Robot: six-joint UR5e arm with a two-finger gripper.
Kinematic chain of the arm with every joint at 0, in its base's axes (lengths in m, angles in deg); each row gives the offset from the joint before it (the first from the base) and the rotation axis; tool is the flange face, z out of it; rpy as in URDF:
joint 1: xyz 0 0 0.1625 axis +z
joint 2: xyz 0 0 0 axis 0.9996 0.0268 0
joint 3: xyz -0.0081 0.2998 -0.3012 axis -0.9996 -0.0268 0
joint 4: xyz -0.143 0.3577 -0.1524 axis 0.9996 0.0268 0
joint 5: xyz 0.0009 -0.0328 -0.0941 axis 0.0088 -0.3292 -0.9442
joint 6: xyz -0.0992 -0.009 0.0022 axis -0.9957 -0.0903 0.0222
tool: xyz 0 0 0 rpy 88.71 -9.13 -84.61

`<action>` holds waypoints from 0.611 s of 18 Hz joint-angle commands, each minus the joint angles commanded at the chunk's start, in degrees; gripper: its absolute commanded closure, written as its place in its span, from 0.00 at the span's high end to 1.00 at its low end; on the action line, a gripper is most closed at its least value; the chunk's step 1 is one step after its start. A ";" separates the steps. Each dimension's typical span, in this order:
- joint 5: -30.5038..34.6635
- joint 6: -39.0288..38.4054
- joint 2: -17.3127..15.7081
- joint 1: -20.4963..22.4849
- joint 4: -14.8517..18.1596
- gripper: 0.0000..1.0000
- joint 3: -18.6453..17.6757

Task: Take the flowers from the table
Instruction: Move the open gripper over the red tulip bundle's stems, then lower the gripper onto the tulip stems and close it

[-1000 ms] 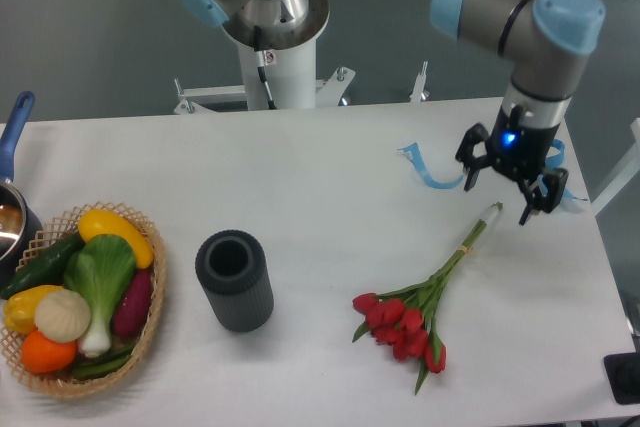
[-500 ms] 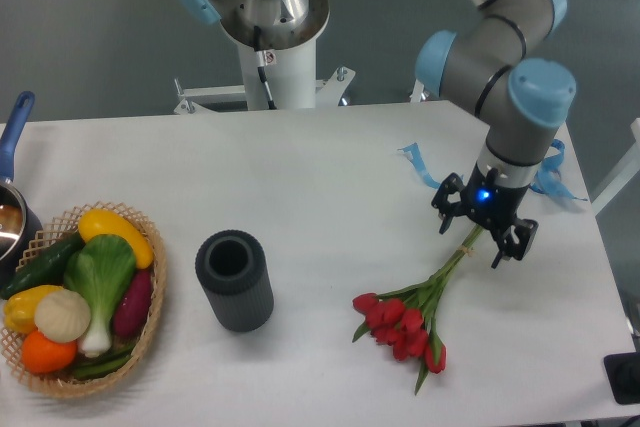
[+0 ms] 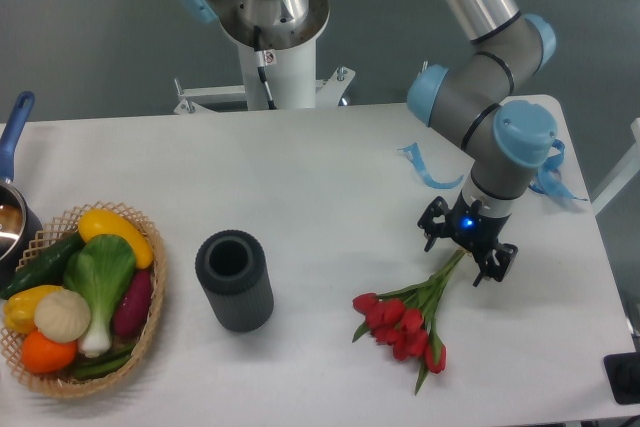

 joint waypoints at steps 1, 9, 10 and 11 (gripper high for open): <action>0.18 -0.09 0.52 -0.36 -0.61 1.00 -0.09; 0.53 -1.41 0.70 -0.97 -2.29 0.69 -1.32; 0.53 -1.41 0.70 -0.97 -2.29 0.62 -1.32; 0.53 -1.58 0.70 -0.97 -2.38 0.56 -1.32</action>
